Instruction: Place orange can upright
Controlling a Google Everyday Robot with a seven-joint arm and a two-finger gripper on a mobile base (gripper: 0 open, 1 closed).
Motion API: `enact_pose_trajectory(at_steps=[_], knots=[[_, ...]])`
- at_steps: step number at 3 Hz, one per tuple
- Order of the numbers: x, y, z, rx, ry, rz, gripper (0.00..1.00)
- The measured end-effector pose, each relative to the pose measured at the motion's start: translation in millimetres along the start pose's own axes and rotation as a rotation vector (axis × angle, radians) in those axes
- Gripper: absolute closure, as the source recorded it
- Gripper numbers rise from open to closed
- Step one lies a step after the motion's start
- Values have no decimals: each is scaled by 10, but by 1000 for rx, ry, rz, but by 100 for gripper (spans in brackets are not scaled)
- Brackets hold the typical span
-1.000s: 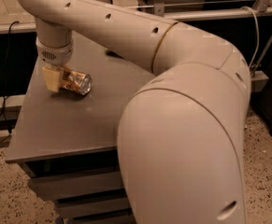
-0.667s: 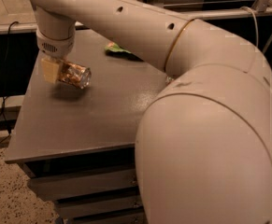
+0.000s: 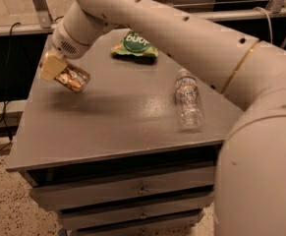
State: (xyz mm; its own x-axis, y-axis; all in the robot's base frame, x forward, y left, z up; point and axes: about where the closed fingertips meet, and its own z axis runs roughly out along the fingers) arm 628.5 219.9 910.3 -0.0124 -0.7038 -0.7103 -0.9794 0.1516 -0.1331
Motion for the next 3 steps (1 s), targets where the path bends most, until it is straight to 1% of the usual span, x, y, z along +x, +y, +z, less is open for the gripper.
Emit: enact_pose_trajectory(at_steps=[1, 2, 3], knots=[[-125, -49, -134, 11, -216, 1, 100], [-148, -86, -274, 28, -339, 8, 100], [-122, -72, -354, 47, -423, 6, 100]])
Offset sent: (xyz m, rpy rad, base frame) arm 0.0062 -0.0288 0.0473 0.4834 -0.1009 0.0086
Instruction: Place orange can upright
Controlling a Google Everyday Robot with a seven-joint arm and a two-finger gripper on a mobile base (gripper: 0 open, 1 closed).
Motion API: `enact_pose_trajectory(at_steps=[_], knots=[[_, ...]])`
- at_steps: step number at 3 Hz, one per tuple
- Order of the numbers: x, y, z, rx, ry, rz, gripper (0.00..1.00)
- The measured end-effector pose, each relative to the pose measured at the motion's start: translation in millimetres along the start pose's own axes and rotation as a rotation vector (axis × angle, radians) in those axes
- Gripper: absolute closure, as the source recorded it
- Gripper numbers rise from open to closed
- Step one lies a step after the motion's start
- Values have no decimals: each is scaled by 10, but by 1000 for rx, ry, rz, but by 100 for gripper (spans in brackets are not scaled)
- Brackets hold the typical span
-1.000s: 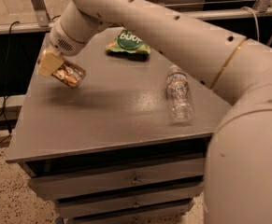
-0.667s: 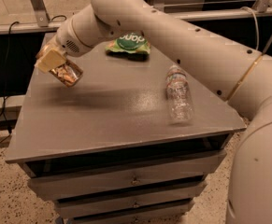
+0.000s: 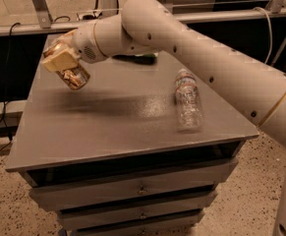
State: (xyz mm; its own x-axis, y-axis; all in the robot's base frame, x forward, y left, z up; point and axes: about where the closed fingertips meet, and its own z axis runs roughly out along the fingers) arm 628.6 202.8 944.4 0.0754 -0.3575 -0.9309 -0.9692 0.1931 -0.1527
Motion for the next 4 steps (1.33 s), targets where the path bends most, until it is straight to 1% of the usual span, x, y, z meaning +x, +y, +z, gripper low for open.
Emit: enact_pose_trajectory(at_steps=[1, 2, 3, 4], knots=[[-2, 6, -94, 24, -72, -34, 100], [6, 37, -159, 32, -129, -68, 100], [27, 104, -137, 23, -180, -72, 100], [53, 194, -52, 9, -230, -57, 100]])
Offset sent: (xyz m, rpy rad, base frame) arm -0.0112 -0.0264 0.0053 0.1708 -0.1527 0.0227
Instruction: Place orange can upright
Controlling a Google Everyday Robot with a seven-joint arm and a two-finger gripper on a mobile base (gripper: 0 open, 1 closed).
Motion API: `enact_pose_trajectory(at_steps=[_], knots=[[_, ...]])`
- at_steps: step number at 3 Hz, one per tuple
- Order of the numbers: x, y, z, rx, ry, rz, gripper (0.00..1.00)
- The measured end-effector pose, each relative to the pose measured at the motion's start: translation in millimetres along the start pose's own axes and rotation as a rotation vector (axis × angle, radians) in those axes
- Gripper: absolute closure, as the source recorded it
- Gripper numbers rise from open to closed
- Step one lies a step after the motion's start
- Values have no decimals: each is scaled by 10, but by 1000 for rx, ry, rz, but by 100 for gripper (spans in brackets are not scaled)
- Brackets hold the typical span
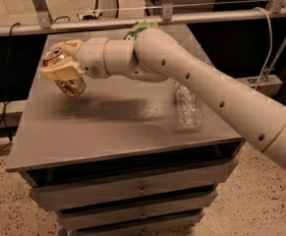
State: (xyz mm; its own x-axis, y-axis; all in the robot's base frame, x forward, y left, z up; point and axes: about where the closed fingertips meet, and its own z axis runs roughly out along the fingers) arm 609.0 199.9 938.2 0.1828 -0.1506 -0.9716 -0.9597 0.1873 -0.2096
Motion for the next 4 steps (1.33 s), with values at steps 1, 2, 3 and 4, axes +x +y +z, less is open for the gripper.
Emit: enact_pose_trajectory(at_steps=[1, 2, 3, 4], knots=[[6, 58, 97, -7, -34, 12, 100], [-2, 106, 208, -13, -60, 23, 100], [3, 149, 291, -9, -87, 33, 100], [34, 206, 402, -11, -107, 46, 100]])
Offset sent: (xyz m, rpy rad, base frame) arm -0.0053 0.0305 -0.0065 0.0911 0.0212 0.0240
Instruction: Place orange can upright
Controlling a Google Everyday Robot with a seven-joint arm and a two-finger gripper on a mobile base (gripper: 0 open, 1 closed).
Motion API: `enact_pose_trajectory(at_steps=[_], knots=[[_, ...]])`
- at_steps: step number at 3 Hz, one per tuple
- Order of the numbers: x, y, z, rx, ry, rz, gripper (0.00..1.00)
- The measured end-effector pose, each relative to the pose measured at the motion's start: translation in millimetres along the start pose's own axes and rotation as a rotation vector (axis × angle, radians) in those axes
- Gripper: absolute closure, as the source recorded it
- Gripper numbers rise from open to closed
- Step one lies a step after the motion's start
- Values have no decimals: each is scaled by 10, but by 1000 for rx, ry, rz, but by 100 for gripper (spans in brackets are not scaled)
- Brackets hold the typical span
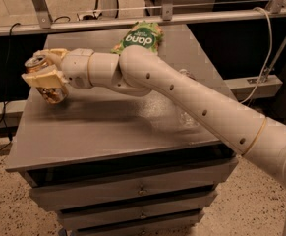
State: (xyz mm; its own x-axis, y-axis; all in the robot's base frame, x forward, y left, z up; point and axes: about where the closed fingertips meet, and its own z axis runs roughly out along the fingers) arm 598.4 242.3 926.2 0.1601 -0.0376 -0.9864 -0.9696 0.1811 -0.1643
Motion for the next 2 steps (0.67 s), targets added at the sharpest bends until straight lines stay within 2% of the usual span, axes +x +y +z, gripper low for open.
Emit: enact_pose_trajectory(at_steps=[2], knots=[[95, 64, 113, 8, -38, 19, 100]])
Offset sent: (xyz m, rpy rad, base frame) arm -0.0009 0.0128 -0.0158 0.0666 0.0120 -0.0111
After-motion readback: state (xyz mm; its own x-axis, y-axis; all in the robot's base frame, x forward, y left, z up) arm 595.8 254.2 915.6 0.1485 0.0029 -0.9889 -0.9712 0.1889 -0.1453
